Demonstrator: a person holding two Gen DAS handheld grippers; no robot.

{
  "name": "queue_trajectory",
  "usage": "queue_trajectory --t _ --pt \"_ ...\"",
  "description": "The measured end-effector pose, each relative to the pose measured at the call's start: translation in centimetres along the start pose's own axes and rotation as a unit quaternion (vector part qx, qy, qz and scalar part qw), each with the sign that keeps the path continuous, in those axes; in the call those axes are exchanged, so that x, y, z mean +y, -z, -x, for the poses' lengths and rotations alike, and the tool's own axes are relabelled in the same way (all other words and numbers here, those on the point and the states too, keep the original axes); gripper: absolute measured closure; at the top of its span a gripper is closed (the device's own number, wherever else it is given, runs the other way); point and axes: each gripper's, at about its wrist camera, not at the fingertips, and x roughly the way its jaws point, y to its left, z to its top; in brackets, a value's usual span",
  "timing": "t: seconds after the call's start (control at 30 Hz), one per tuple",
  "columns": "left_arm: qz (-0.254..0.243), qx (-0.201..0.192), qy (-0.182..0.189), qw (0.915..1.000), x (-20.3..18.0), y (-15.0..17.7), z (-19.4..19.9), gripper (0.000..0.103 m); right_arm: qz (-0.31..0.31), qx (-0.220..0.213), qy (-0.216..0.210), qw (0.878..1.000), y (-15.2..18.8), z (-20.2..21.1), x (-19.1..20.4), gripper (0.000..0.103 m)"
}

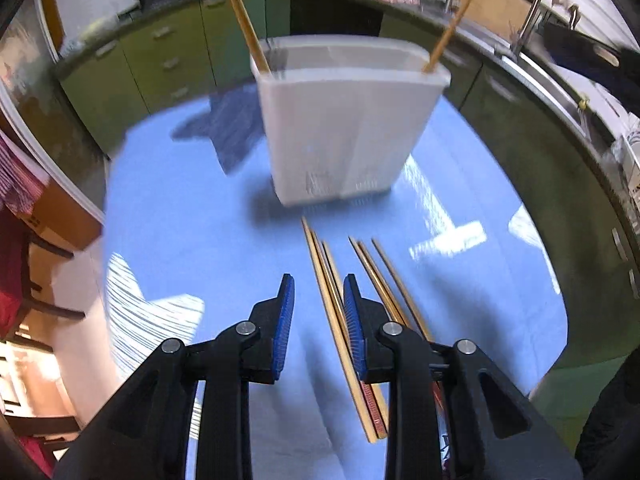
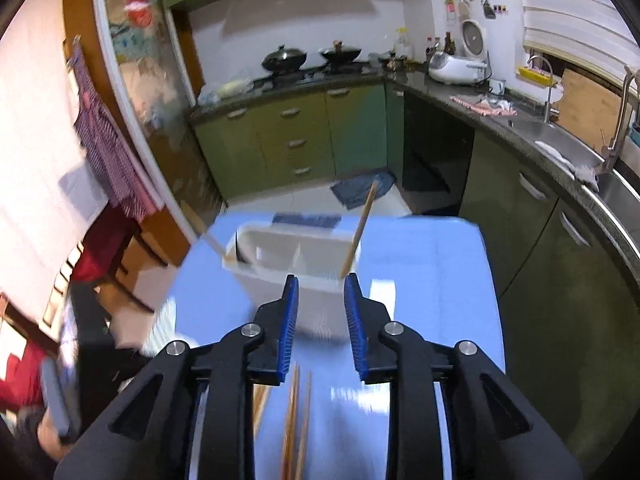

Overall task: Organize utensils
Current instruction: 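Lower the left tool onto a wooden chopstick and close on it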

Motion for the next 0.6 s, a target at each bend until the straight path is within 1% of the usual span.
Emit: queue_trajectory --t 0.1,0.2,0.27,0.33,0.4,0.6 --pt "0.003 0.015 -0.009 0.9998 -0.3 0.1 -1.8 0.079 0.002 0.016 -0.001 1.0 3.0 0.4 -0.8 0.079" --pt "0.015 0.039 -0.01 0.9991 -0.3 0.1 -3.7 0.079 -0.004 0.047 -0.002 0.999 6.1 -0.3 -2.0 0.079" --pt "0.018 0.055 -0.009 0.9983 -0.4 0.2 -4.9 0.081 -0.007 0.066 -0.002 0.998 7.6 -1.2 -2.7 0.079" --pt "0.018 0.065 -0.012 0.9976 -0.6 0.3 -5.6 0.088 -0.016 0.081 -0.004 0.997 8.8 -1.9 -3.5 0.079" --pt "0.02 0.077 -0.019 0.9966 -0.7 0.4 -6.5 0.091 -0.023 0.089 -0.009 0.996 9.5 -2.3 -4.1 0.079" --pt "0.014 0.096 -0.025 0.995 -1.1 0.8 -7.7 0.093 -0.032 0.094 -0.024 0.995 10.2 -2.4 -4.5 0.079"
